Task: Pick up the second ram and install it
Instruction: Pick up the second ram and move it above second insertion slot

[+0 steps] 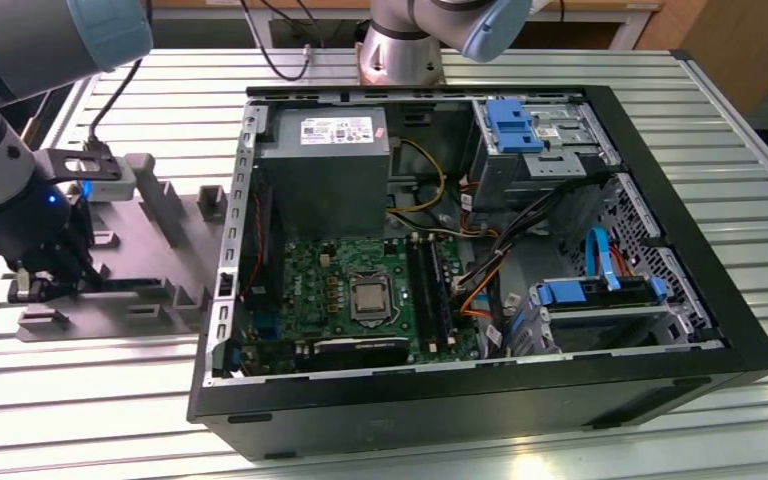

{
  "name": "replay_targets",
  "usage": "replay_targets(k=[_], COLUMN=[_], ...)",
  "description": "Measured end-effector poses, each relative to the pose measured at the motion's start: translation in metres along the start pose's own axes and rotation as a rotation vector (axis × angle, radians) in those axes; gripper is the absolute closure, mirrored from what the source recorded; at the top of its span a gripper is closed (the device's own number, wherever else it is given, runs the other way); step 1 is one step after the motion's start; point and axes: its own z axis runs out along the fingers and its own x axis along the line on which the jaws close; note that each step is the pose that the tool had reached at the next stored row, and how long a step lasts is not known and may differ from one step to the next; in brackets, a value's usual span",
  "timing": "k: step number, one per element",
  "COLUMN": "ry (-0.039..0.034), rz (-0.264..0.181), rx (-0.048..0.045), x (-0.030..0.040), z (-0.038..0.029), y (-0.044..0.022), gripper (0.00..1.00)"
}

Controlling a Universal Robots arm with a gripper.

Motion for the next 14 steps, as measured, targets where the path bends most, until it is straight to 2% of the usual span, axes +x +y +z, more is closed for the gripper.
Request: replay_targets(k=[14], ry=[0.0002], rz=[0.0], rx=[0.0001], x=[-0.0001], z=[-0.0035], y=[0.0001], gripper=[0.86])
